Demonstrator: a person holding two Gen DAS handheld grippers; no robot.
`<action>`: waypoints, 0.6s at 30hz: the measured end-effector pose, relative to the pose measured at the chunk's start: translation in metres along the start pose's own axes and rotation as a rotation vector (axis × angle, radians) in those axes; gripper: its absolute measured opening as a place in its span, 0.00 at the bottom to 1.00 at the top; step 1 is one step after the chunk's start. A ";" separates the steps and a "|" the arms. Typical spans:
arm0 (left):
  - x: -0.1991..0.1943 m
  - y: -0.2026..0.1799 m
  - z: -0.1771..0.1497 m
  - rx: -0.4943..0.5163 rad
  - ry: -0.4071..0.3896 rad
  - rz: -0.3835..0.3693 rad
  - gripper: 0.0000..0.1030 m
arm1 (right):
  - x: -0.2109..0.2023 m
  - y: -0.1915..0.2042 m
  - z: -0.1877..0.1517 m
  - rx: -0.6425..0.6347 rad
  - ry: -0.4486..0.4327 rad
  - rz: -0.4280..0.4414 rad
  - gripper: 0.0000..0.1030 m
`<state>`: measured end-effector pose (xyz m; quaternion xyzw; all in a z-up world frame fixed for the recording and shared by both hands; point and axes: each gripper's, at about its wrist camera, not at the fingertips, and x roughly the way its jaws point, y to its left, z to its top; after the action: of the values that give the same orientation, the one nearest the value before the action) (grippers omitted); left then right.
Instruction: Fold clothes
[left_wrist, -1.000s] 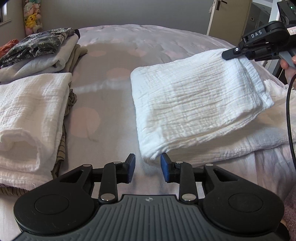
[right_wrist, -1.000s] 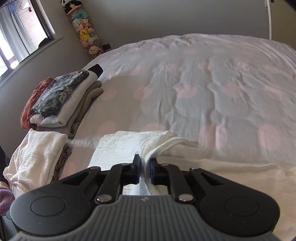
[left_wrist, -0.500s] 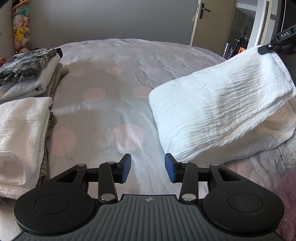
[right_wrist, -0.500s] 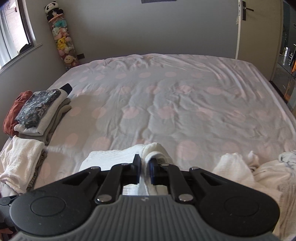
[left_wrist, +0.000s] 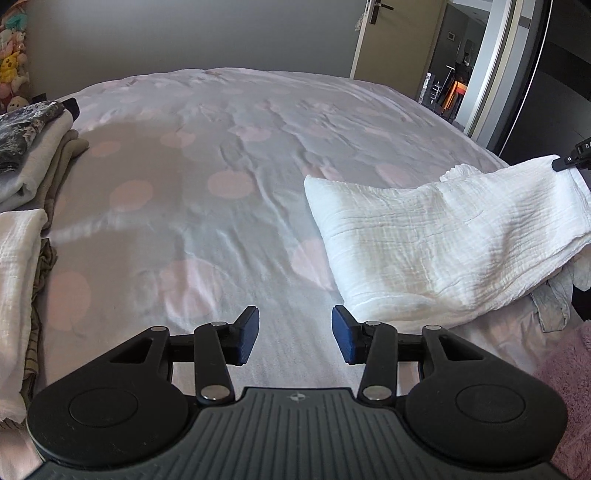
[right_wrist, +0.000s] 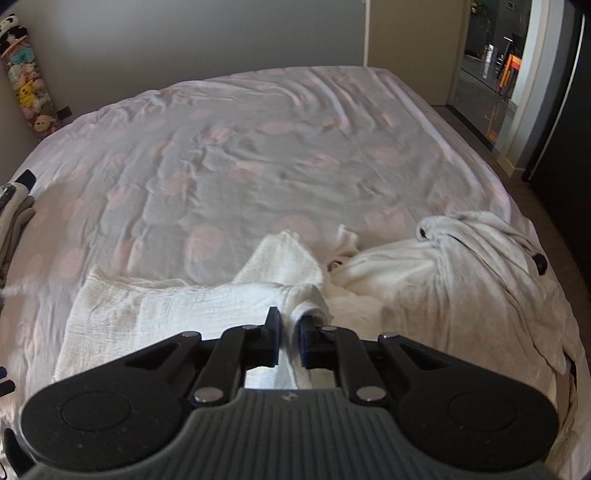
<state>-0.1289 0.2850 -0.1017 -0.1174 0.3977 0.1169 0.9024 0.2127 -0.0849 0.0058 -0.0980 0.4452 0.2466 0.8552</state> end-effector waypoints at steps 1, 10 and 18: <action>0.002 -0.003 0.001 0.003 0.004 -0.003 0.40 | 0.007 -0.010 -0.003 0.017 0.011 -0.013 0.11; 0.032 -0.013 0.012 -0.048 0.080 -0.059 0.47 | 0.059 -0.047 -0.033 0.091 0.055 -0.021 0.11; 0.069 -0.016 0.035 -0.139 0.141 -0.113 0.48 | 0.065 -0.040 -0.040 0.026 0.002 -0.043 0.17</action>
<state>-0.0546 0.2891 -0.1283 -0.2099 0.4440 0.0845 0.8670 0.2355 -0.1135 -0.0723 -0.0969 0.4471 0.2224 0.8610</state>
